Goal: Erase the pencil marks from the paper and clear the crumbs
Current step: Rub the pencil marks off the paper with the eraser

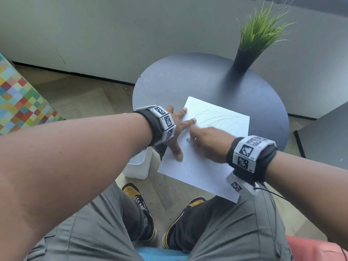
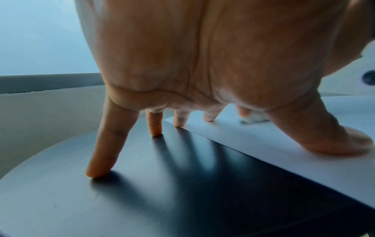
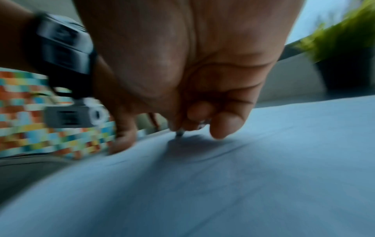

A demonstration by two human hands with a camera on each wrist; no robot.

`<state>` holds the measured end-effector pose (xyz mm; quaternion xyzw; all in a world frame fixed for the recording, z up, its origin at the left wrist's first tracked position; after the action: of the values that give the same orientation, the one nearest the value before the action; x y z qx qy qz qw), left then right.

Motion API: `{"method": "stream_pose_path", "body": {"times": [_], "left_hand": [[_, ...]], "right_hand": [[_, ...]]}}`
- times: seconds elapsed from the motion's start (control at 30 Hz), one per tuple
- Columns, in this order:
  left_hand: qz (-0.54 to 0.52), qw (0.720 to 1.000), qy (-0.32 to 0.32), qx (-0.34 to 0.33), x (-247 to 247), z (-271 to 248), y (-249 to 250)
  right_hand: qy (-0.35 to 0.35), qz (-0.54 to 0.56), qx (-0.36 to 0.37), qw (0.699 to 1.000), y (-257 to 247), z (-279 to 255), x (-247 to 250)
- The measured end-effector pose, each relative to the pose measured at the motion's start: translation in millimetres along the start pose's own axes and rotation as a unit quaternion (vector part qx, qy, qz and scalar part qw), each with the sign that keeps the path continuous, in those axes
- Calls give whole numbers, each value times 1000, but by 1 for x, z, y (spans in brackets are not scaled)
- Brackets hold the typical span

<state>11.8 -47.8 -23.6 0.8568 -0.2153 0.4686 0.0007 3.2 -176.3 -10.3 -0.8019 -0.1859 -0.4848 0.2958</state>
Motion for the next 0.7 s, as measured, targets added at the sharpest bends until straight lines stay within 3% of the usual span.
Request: {"method": "stream_pose_path", "body": {"times": [0.07, 0.2, 0.33, 0.37, 0.5, 0.57, 0.63, 0.7], "left_hand": [[4, 1000, -4, 2, 2, 0, 2], [2, 1000, -10, 7, 5, -1, 4], [11, 1000, -12, 10, 6, -3, 6], [12, 1000, -11, 10, 6, -3, 6], [6, 1000, -12, 12, 6, -2, 8], [-1, 1000, -18, 12, 6, -3, 9], [-1, 1000, -20, 14, 7, -4, 10], [3, 1000, -13, 12, 8, -3, 10]], "right_hand": [[-52, 9, 40, 998, -10, -9, -6], [73, 3, -80, 994, 31, 8, 19], [-57, -25, 54, 997, -10, -9, -8], [-67, -20, 60, 996, -9, -10, -8], [66, -15, -66, 996, 29, 8, 17], [31, -26, -24, 999, 12, 2, 8], [-51, -3, 51, 997, -7, -11, -10], [-43, 11, 34, 998, 2, -9, -4]]}}
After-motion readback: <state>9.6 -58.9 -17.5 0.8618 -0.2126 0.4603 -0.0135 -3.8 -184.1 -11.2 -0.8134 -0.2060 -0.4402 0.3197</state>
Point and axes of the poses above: each hand's wrist, its own z-axis towards the middle knuckle, its own x-axis out of the back of the hand, y = z × x, the point moved 5 cm from there along z, towards the middle knuckle, and after that the axes turned 6 degrees about z, right-handed, at the moved point
